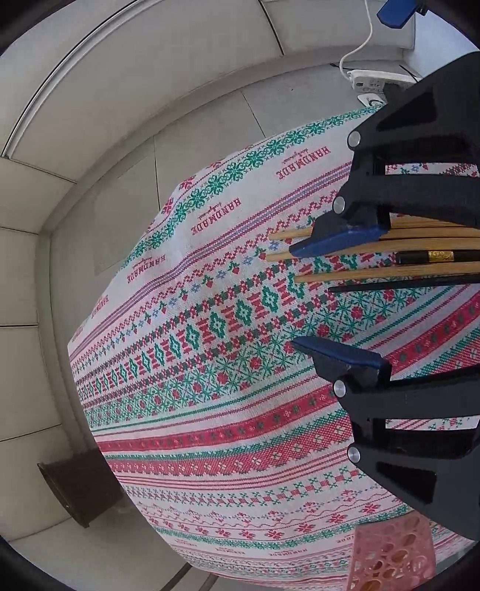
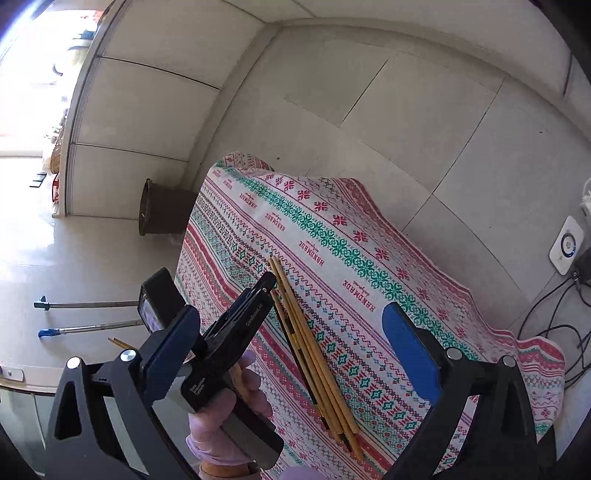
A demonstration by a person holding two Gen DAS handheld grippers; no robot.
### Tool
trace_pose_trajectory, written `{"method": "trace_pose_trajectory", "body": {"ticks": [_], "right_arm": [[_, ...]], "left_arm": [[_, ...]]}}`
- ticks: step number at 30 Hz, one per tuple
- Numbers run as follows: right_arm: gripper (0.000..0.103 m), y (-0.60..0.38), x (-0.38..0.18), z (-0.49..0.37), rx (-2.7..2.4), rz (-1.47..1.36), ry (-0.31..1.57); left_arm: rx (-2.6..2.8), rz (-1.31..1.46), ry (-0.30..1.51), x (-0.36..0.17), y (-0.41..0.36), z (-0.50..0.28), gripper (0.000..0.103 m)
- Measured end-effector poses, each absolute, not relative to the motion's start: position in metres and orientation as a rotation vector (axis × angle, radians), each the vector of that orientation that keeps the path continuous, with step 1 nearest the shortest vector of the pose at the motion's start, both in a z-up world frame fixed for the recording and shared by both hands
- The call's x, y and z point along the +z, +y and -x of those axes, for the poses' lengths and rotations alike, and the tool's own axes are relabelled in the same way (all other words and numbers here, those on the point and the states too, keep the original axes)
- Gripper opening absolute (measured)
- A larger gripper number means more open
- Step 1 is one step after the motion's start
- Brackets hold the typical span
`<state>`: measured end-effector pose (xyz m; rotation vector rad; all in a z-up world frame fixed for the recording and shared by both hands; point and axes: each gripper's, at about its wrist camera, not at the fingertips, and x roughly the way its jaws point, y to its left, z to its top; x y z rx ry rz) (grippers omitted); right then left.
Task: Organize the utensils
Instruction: 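Grasp one chopstick with the left tool while the right tool grasps another from the pile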
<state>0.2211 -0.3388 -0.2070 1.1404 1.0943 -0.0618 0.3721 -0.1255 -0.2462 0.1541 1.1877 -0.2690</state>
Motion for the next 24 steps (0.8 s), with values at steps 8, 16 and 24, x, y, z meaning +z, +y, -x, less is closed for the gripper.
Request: {"method": "trace_pose_trajectory", "body": {"ticks": [8,16,24], "right_arm": [[0.096,-0.33,-0.214,-0.228,-0.059,-1.094,1.137],[0.096,-0.296,-0.241,-0.259,-0.025,-0.954,1.21],[0.041,-0.254,-0.255,-0.297,-0.052,-0.745,1.184]], "left_arm": [[-0.346,-0.076,1.213,-0.244,-0.117,-0.368,0.004],[-0.443,-0.029,1.088,-0.163,-0.075,-0.313,0.003],[-0.437,0.018,0.975,-0.116,-0.004,-0.222,0.003]]}}
